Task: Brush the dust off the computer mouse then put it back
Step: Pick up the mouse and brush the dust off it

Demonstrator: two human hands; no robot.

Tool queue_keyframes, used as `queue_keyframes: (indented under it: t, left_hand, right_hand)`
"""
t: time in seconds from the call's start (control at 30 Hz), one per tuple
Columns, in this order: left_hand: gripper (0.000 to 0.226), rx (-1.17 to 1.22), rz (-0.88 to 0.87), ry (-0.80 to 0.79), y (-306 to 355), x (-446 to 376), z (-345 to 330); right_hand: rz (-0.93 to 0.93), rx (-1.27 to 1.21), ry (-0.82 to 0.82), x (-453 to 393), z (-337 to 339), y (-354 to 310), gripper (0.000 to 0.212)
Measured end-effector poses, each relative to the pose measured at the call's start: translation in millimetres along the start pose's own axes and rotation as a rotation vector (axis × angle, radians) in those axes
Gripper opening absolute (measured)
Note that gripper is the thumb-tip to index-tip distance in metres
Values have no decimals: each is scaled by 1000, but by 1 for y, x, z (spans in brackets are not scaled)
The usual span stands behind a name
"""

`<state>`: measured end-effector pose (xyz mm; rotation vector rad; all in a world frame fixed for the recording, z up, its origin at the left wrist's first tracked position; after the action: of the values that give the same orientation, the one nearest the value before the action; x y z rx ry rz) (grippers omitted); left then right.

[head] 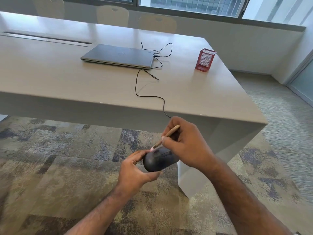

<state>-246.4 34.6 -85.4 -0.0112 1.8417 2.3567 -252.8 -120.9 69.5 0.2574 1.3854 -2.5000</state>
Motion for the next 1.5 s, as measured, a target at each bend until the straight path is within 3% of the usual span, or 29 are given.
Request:
queue_keyframes:
  t: [0.2,0.43,0.63,0.87,1.0,1.07,1.23,1.33,1.5]
  left_hand:
    - [66,-14,-47,8,6,0,0]
    - [67,-42,-76,7,8,0,0]
    - [62,-24,-68,-9,12,1,1]
    - [59,-36,-74,6,15,5,2]
    - [58,-15,-57,-8,16,4,3]
    - [59,-7,-54,-17,18,4,2]
    - [59,-5,-47,-18,18,4,3]
    - [58,-12,-49,-17,17,3,3]
    - [58,2,-55,-25,15,2,3]
  right_hand:
    - [34,-50,-62,6,-5,-3,12]
    - [9,-92,57,4,11,6,12]
    - [-28,-133,-40,5,-5,10,11]
    - [-28,-33,85,0,15,15,16]
    - [-28,-274,-55,1,5,9,11]
    - [-42,-241,-94,3,2,11,10]
    - [-39,-131,46,1,17,18,11]
    - [-19,-214,98,1,25,17,13]
    - [-54,-354,-62,3,18,19,11]
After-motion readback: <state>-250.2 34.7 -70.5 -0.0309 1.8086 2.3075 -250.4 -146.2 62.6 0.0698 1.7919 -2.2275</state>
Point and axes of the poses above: each hand's wrist, its own x-axis away from the middle knuckle, its own z-axis out of the back of the hand, y = z × x, the point moved 9 cm from there along -x, towards the middle knuckle, and after that the axes turned 4 degrees about z, right-handed, at the moved point
